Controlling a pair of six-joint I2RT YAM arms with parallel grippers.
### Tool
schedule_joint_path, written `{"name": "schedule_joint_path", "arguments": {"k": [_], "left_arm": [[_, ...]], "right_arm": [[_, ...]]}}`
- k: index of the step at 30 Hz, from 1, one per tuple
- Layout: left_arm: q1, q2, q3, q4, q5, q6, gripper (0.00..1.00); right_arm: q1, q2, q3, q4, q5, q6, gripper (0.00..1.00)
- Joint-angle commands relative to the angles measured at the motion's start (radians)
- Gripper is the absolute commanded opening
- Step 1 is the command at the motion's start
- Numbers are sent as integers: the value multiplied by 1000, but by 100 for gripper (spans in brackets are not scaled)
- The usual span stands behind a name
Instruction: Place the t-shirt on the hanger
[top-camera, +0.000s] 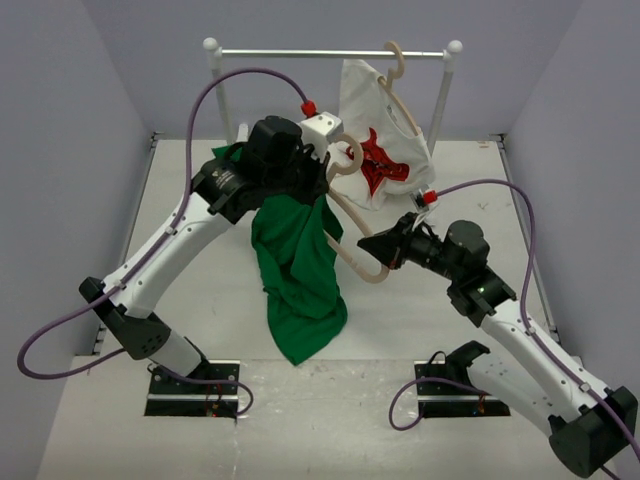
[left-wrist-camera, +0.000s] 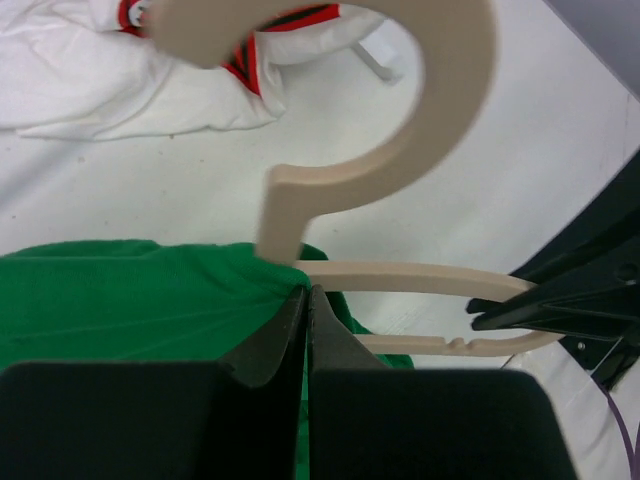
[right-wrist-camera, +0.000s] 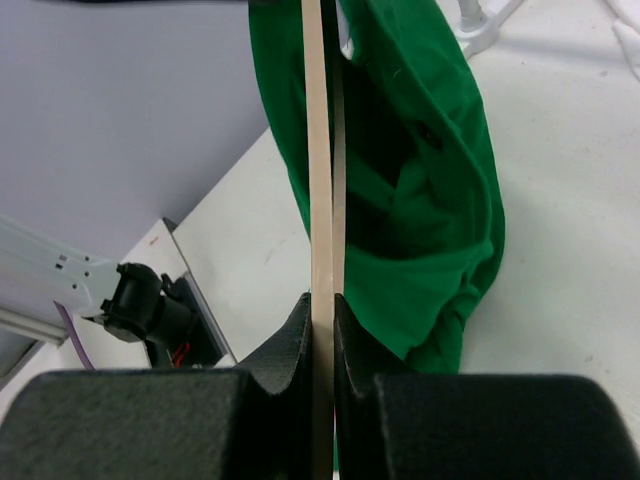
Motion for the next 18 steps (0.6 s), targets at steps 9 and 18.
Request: {"name": "schedule_joint_path", "arguments": {"k": [9,18], "left_arm": [[-111,-7,158,-121,-93,44,0],[-111,-9,415,-165,-442,81,78]], "right_arm": [[5,36,-53,488,92,131,0],[4,-48,-212,697,133,118,0]]}}
